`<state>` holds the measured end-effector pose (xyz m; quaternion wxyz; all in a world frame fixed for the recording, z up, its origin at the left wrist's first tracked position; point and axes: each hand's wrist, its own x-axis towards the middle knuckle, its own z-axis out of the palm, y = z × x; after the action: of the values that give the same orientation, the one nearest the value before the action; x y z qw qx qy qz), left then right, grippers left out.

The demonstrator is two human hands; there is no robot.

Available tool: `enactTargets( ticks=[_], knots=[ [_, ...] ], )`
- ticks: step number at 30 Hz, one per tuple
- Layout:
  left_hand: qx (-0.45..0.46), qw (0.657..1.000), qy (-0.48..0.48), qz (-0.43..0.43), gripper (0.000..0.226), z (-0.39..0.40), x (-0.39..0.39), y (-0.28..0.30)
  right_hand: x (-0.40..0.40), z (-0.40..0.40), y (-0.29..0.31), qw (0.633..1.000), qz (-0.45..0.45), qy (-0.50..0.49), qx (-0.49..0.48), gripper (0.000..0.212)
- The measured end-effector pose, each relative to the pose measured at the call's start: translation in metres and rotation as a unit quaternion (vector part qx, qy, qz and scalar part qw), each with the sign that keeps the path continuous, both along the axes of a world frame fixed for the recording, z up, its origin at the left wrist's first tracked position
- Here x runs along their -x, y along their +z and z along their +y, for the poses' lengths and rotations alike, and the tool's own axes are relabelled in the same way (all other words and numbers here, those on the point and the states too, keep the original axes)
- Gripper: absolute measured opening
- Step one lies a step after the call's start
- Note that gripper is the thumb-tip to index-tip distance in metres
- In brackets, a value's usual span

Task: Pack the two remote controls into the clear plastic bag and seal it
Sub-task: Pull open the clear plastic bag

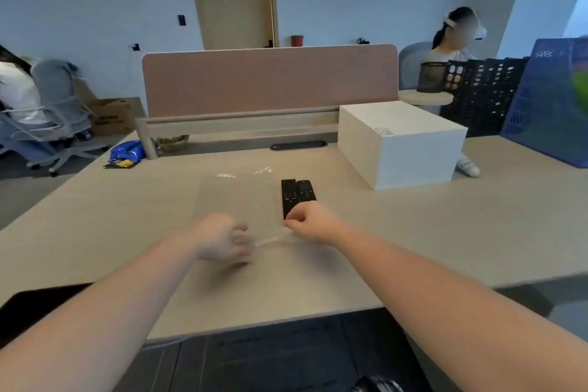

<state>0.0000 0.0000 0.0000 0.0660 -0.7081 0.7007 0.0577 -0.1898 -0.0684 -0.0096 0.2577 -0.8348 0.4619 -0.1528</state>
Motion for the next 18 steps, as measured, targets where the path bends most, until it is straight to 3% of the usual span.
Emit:
enactTargets(
  ticks=[5, 18],
  knots=[
    [-0.012, 1.0, -0.018, -0.003, 0.027, 0.004, -0.011, -0.025, 0.001, 0.003, -0.006, 1.0, 0.014, 0.003, -0.026, 0.027],
    [0.029, 0.999, 0.018, -0.027, 0.024, -0.007, -0.018, -0.031, -0.002, -0.002, -0.013, 0.999, 0.01, -0.003, -0.045, 0.026]
  ],
)
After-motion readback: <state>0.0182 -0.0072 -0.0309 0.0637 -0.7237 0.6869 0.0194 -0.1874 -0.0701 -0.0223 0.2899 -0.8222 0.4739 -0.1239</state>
